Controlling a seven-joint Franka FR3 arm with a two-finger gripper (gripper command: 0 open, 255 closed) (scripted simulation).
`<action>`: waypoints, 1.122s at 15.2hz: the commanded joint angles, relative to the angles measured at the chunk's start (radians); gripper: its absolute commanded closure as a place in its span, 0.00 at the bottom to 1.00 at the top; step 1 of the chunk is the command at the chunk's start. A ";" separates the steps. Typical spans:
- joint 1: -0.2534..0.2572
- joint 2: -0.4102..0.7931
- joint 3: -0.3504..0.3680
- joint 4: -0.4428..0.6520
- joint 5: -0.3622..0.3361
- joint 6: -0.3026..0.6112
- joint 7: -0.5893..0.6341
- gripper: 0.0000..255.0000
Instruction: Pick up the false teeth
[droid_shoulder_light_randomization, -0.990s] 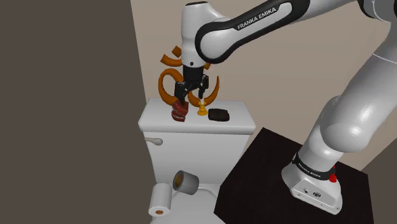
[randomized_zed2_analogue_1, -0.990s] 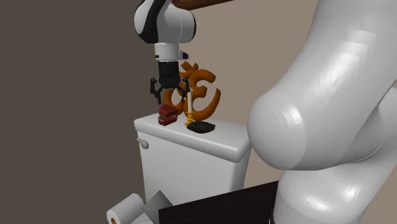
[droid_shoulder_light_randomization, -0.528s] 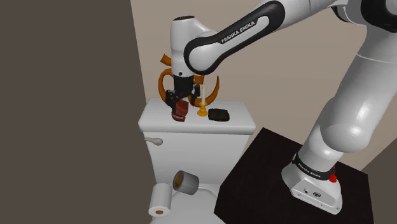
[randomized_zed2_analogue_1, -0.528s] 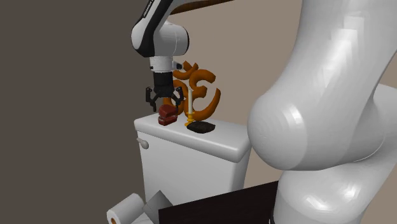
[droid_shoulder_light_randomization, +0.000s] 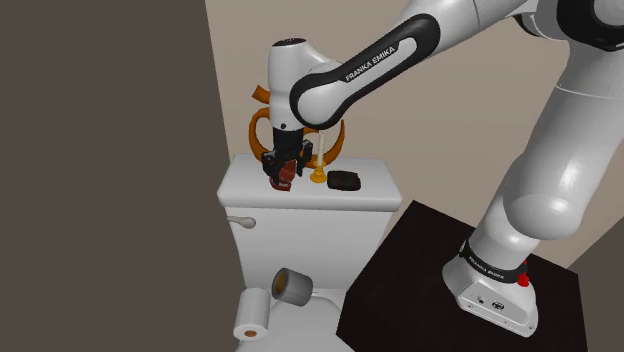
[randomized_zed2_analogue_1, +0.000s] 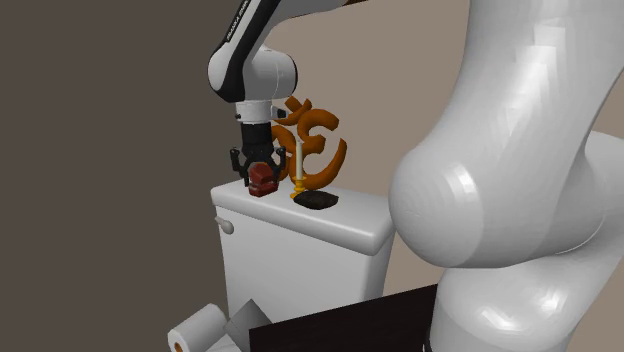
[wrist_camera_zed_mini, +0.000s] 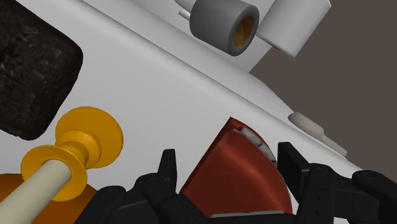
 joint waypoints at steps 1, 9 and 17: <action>0.000 0.002 -0.001 -0.002 0.000 0.001 0.000 1.00; -0.001 -0.012 0.000 0.014 0.007 -0.027 -0.006 1.00; -0.003 -0.062 0.000 0.069 0.032 -0.130 -0.027 1.00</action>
